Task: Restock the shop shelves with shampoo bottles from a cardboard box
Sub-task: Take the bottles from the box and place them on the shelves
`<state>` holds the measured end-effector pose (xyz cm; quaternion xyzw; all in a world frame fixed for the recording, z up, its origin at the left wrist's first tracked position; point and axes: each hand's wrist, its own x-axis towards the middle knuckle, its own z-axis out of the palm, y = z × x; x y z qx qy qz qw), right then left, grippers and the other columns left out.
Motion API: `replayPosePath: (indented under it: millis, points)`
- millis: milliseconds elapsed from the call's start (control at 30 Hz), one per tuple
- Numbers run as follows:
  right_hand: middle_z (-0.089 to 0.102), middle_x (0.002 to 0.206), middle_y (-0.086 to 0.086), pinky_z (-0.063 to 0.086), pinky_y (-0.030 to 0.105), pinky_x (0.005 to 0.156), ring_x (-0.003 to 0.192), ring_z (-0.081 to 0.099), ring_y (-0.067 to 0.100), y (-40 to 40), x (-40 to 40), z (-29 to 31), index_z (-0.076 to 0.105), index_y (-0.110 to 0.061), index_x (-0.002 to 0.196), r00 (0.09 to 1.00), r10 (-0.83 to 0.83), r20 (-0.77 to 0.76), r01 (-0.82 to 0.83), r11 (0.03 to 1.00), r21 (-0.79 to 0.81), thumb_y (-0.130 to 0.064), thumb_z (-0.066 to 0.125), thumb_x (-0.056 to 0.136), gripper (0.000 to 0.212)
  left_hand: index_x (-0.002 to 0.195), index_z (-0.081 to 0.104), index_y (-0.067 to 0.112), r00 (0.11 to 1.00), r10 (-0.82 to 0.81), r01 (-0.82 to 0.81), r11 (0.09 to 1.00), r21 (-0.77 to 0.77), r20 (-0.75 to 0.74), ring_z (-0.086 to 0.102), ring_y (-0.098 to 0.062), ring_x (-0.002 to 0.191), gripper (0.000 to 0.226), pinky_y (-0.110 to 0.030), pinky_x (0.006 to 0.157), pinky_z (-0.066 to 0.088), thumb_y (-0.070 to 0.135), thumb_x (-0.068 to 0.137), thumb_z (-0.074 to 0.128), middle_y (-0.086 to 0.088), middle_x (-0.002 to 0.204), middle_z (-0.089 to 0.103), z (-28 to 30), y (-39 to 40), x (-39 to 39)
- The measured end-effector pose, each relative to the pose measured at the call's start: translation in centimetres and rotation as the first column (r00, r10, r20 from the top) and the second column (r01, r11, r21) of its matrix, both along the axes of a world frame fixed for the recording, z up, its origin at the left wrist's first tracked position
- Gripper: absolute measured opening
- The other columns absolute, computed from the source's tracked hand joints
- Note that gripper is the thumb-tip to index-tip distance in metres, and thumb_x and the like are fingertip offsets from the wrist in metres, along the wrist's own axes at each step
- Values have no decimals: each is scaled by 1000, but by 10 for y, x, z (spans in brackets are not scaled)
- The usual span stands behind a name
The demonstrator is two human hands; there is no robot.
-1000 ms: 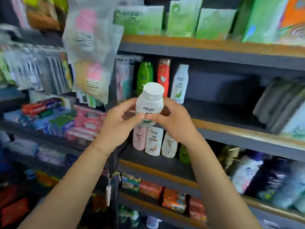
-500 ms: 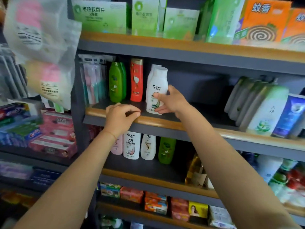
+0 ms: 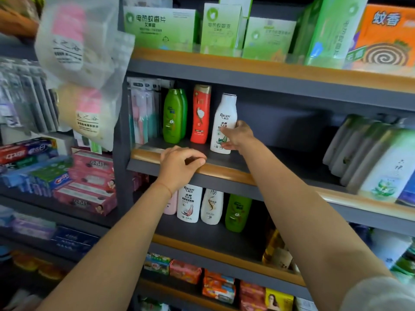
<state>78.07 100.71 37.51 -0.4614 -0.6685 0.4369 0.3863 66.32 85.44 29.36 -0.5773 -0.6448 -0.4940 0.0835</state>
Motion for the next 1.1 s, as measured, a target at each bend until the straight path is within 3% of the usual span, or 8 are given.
replayPosePath:
  millis: [433,567,667,733,833,900,967,1100]
  points:
    - [63,120,9,59,27,52,69,72,24,9,-5,1,52,-11,119,999,-37,-6,37,999,-7,-27,73,89,40,90,76,34,1000,-9,9,999,53,3,52,-11,96,6,-33,101,24,30,89,72,15,90,71,-2,-1,1]
    - [62,122,10,62,31,59,76,73,27,11,-5,0,48,-10,122,999,-50,-8,49,999,-20,-30,75,86,50,90,76,33,1000,-14,13,998,68,6,51,-12,94,5,-37,103,26,30,89,72,15,87,69,-3,0,1]
    - [51,132,12,61,41,79,100,67,33,-1,1,4,38,-9,129,992,-115,56,111,991,76,-34,78,81,67,91,76,33,1000,-9,8,998,65,7,50,-11,94,6,-40,105,26,30,90,71,15,88,69,-3,-1,1]
    - [52,126,13,59,41,82,97,66,30,-26,9,6,41,-10,124,993,-106,-41,112,974,199,-32,74,84,56,91,76,33,1000,-12,12,998,70,0,51,-11,94,6,-44,106,27,30,90,71,15,87,69,-3,-2,3]
    - [64,86,6,58,34,64,66,66,20,-89,28,-6,56,-9,104,950,125,-286,-49,965,258,-21,65,93,18,99,76,28,997,10,3,985,171,-72,55,-13,97,11,-46,105,34,24,90,70,11,99,72,-6,-13,7]
    - [65,74,9,54,31,56,59,64,21,-129,34,-27,62,-10,93,878,348,-329,-273,928,253,-15,62,96,6,115,72,20,993,59,-31,964,263,-99,53,-14,115,25,-31,111,33,15,91,66,9,123,64,-15,-33,8]
    - [64,70,10,52,30,54,57,63,24,-153,27,-60,63,-9,88,818,486,-306,-453,874,177,-11,60,97,10,124,67,15,990,142,-134,949,286,-8,46,-14,125,34,-19,111,28,9,91,60,11,131,53,-44,-63,-5]
    - [63,71,11,53,28,54,57,62,21,-183,-21,-170,62,-9,85,784,586,-207,-615,778,-129,-12,58,98,14,109,64,21,826,292,-308,950,-46,483,57,-15,101,24,-42,100,48,3,97,54,4,110,59,-176,-139,-56]
